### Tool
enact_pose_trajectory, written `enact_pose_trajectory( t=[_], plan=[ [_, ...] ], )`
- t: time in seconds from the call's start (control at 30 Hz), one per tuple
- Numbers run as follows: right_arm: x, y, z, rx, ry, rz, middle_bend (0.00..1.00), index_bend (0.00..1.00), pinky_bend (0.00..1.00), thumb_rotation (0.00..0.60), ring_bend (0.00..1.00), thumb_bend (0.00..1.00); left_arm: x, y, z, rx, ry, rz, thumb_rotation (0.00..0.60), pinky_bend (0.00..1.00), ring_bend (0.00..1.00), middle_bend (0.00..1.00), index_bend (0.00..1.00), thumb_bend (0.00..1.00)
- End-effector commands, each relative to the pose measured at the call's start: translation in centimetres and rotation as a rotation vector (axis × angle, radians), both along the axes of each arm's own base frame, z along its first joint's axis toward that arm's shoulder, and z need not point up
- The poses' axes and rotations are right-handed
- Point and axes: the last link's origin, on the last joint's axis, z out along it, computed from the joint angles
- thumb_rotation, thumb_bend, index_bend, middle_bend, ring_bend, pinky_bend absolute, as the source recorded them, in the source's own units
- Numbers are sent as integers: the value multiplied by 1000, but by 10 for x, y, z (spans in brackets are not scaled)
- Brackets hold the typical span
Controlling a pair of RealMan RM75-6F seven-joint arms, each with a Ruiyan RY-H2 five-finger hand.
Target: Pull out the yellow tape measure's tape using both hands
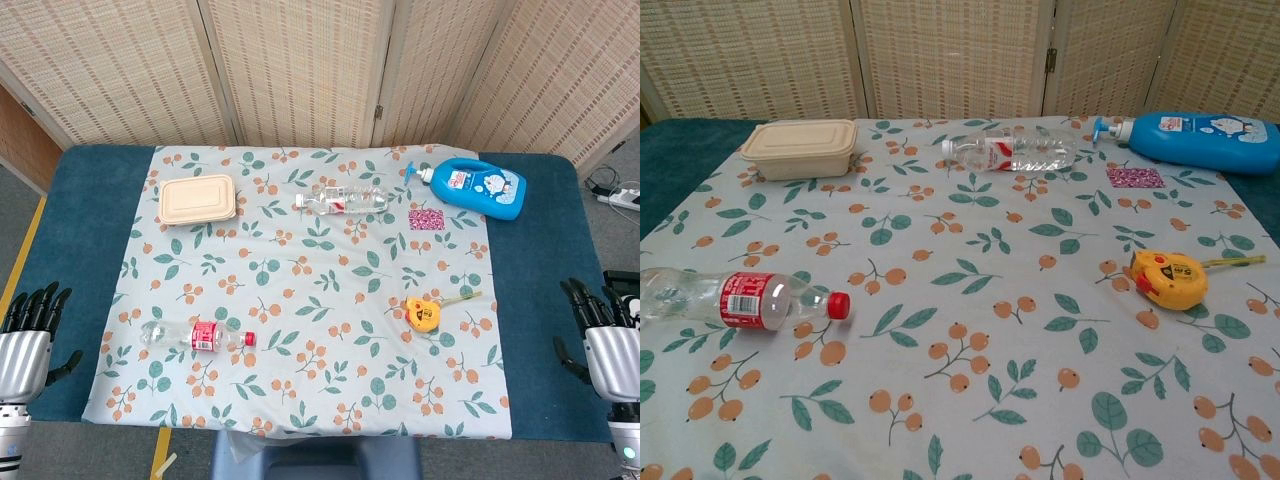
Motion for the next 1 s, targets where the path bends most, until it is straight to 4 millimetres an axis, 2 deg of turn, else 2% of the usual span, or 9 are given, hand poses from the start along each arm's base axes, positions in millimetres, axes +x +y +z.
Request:
enact_pose_trajectory(
  t=[0.03, 0.37, 0.67, 1.0],
  plan=[
    [0, 0, -2, 8, -3, 0, 114, 33, 68, 600, 194, 455, 0, 0, 0, 0, -1, 0, 600, 44, 77, 63, 79, 279],
    [4, -3, -7, 41, -7, 15, 115, 34, 68, 600, 193, 455, 1, -3, 1, 7, -7, -12, 600, 44, 77, 63, 81, 280],
    [17, -19, -27, 143, -4, 51, 112, 34, 77, 600, 195, 456, 3, -4, 2, 9, -16, -28, 600, 44, 77, 63, 80, 279],
    [45, -61, -81, 329, -80, 69, 52, 1, 96, 600, 161, 447, 5, -7, 4, 10, -22, -43, 600, 44, 77, 63, 80, 279]
  ],
)
